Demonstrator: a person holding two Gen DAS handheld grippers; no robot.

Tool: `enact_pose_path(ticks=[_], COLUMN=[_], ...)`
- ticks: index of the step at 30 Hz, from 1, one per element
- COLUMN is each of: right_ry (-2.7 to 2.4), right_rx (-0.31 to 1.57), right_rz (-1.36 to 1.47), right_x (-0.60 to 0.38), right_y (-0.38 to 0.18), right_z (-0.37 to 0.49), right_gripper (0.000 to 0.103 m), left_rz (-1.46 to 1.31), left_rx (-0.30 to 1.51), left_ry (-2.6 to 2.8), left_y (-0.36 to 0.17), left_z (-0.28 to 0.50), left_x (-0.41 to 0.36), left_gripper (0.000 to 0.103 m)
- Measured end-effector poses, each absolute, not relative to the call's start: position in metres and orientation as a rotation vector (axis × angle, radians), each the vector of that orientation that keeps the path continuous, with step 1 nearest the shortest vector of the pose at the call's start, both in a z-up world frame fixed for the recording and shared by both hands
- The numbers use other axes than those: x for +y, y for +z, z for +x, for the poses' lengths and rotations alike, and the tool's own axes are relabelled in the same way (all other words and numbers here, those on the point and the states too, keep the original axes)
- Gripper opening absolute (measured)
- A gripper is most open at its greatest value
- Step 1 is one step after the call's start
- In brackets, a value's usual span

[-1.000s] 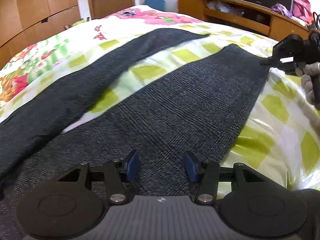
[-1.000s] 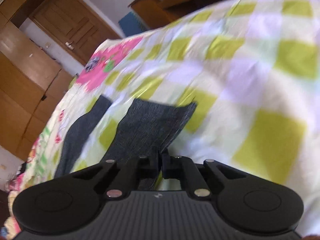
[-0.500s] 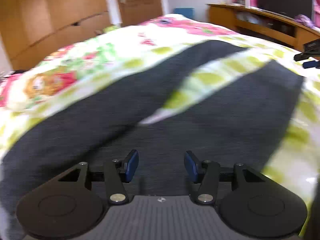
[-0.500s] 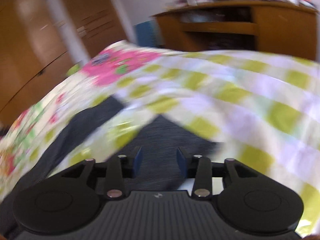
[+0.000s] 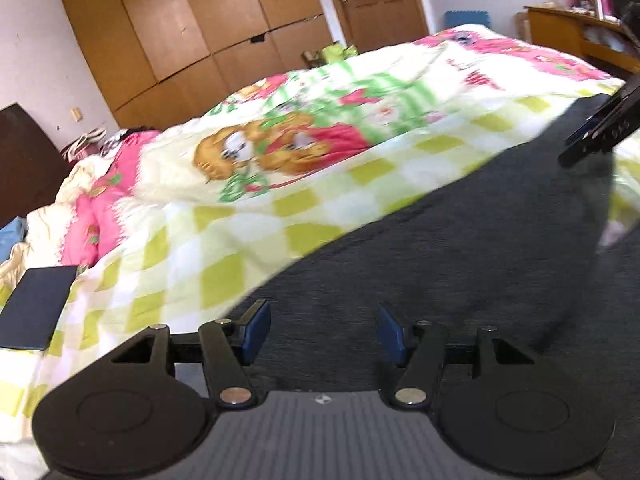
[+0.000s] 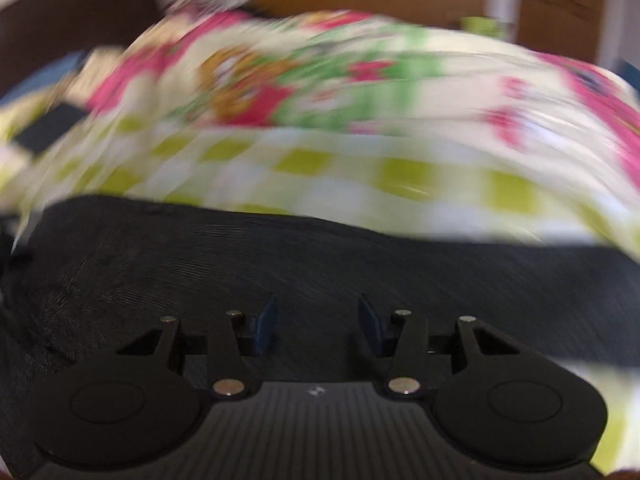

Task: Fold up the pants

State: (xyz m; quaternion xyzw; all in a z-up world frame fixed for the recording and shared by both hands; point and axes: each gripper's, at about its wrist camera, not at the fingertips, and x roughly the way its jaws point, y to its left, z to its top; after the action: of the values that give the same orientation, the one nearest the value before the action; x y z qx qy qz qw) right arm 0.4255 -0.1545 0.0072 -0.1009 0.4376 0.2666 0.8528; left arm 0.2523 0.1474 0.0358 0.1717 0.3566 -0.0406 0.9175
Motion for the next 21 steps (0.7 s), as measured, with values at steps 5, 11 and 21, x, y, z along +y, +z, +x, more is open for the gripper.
enact_pose_path(ticks=[5,11,21], right_ry=[0.712,0.778,0.818], right_rx=[0.961,1.017,1.067], right_rz=[-0.441,-0.613,-0.668], right_x=[-0.090,-0.050,-0.038], right_y=[-0.003,-0.023,-0.032], right_z=[0.458,0.494,0.500], right_gripper=[0.062,0.067,0.056], left_rz=[0.372,0.362,0.332], left_rx=[0.818,0.932,1.073], left_ry=[-0.117,-0.204,-0.268], left_y=[0.028,0.012,-0.008], left_z=[0.285,0.321,0.346], left_x=[0.189,0.218,0.233], left_gripper=[0.071,0.071,0.067])
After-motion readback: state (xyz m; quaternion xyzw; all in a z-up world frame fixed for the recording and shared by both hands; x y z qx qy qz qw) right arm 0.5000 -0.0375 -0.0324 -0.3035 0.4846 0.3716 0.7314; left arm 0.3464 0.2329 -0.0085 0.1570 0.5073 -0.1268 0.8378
